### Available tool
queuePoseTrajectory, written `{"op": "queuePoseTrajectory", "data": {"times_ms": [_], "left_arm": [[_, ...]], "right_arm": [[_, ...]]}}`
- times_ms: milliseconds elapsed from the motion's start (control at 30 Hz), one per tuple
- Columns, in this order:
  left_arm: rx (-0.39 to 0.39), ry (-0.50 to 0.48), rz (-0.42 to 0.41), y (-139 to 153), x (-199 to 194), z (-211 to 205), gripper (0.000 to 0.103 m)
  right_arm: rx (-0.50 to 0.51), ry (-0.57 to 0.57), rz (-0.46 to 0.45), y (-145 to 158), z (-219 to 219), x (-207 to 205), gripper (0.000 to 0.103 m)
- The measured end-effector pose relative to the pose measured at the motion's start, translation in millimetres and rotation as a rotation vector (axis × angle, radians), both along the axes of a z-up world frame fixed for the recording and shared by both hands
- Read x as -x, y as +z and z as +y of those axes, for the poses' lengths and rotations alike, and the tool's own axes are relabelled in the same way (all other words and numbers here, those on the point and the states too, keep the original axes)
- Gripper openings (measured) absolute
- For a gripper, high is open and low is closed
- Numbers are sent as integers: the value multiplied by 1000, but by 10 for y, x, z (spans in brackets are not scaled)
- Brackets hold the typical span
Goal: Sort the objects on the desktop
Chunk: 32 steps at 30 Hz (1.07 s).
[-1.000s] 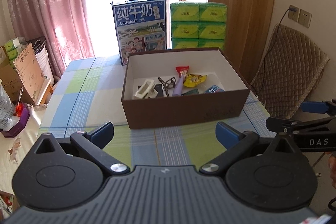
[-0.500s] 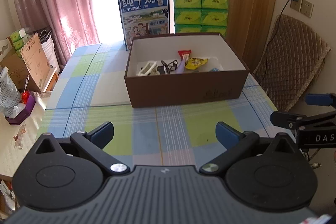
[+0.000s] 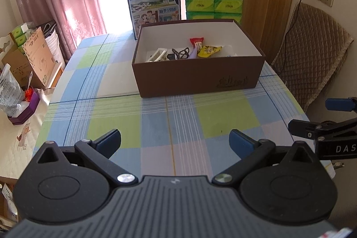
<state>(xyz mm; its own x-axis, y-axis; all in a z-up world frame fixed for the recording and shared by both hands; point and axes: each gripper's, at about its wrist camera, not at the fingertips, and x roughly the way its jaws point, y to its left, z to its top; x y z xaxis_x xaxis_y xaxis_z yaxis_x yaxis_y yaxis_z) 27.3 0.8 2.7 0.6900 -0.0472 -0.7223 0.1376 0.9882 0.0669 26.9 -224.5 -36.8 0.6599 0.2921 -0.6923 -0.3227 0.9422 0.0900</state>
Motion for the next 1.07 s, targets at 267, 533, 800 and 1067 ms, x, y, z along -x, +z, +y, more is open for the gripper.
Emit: {"op": "queuePoseTrajectory", "data": {"times_ms": [267,533,800,1067], "left_arm": [[-4,-12,16,-67,-39,-4,102],[-5,-25,32,-123,-150,5,102],[-8,-32,46,-164,-311,46,102],[-5,-42,37,-180,-513,86,102]], "right_arm": [[7,-3,18,-68,36,-27,101],[16,-22,34,-122,67,-115,101],[23,-39,51,-173,117,-264,101],[31,-63,62,-229,180,-469,101]]}}
